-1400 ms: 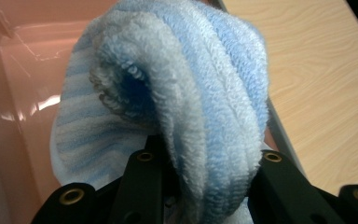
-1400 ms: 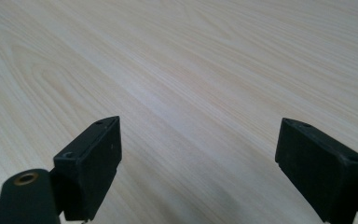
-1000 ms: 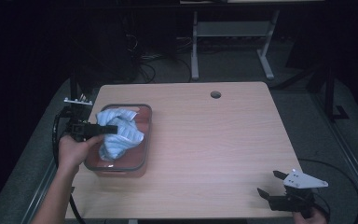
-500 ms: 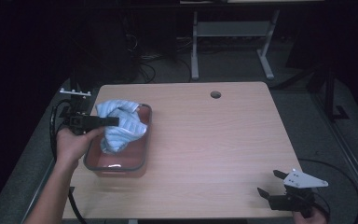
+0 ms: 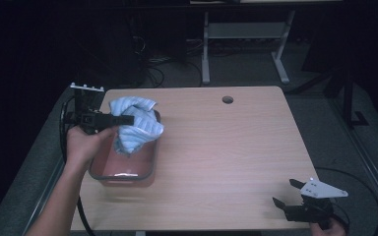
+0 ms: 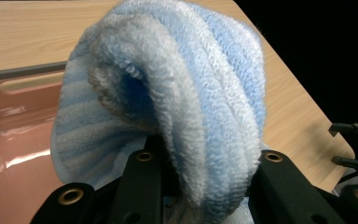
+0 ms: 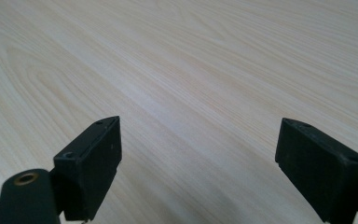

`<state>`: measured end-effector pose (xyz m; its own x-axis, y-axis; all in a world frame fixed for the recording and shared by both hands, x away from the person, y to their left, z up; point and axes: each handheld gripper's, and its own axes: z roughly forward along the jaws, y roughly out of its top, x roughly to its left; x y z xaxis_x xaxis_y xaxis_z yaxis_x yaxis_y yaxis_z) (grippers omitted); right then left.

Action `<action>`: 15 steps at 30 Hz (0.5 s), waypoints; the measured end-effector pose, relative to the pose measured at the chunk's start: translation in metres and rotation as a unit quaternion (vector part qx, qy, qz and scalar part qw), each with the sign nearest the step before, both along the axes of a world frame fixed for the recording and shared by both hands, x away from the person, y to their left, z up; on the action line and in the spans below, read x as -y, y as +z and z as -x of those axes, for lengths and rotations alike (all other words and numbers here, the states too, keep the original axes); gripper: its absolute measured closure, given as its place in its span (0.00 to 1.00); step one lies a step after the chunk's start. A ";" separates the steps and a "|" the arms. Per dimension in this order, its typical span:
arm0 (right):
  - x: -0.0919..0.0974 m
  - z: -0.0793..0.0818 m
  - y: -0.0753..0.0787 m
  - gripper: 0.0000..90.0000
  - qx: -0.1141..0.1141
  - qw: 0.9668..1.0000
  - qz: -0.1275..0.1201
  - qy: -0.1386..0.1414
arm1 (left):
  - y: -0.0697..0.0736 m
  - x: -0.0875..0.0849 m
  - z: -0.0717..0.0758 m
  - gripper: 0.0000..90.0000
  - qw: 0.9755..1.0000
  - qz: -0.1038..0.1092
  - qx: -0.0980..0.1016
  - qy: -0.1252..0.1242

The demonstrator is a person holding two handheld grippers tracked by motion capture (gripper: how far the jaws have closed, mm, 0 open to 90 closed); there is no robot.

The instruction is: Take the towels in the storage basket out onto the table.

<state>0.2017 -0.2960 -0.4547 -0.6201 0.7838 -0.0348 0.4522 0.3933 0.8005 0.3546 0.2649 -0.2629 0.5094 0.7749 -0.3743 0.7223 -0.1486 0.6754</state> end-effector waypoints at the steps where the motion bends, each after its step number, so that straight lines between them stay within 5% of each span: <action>1: 0.000 0.000 0.000 0.15 0.000 1.000 0.000 0.000 | 0.001 0.002 0.000 0.79 1.000 -0.001 0.001 -0.003; 15: 0.000 0.001 0.001 0.15 0.003 1.000 0.000 0.001 | 0.014 0.029 -0.005 0.79 1.000 -0.009 0.007 -0.022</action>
